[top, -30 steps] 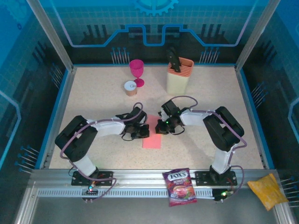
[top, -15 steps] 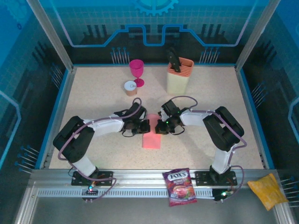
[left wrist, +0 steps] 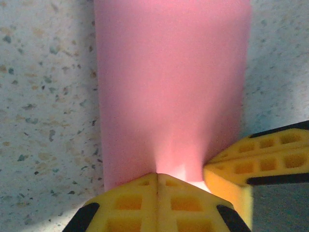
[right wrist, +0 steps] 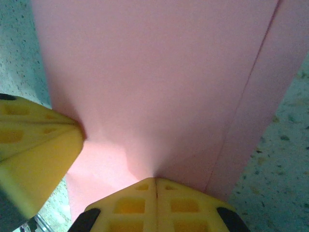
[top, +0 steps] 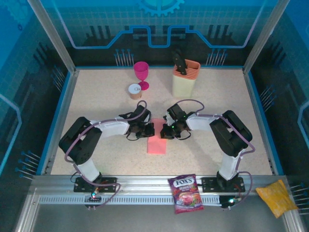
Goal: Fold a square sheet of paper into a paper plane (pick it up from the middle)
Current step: First fold the square sheet of paper in half at the center of the table.
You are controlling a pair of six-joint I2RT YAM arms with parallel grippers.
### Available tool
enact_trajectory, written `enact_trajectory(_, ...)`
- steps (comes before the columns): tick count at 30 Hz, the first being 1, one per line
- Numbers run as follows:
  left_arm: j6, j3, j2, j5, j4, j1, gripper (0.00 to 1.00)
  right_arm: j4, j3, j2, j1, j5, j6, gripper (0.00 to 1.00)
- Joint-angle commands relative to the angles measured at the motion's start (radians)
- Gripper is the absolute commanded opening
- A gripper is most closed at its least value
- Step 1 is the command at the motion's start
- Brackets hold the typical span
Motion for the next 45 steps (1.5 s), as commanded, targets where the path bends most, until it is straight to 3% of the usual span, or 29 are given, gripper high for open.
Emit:
enact_trajectory(1,0.020,-0.037,0.022,0.004,0.018,0.008,0.02,-0.084,-0.061,0.072,0.002,0.073,-0.016,0.00)
enact_trajectory(14,0.043,0.047,-0.043,0.016,-0.032,0.029,0.05,-0.084,-0.071,0.072,-0.003,0.078,-0.021,0.00)
enact_trajectory(23,0.088,0.132,0.051,0.037,-0.040,0.059,0.04,-0.081,-0.073,0.075,-0.003,0.077,-0.022,0.00)
enact_trajectory(32,0.092,0.077,0.120,0.026,0.010,0.077,0.01,-0.083,-0.073,0.075,-0.003,0.079,-0.024,0.00)
enact_trajectory(45,0.112,0.171,0.061,0.052,-0.024,0.118,0.04,-0.090,-0.073,0.083,-0.005,0.083,-0.033,0.00)
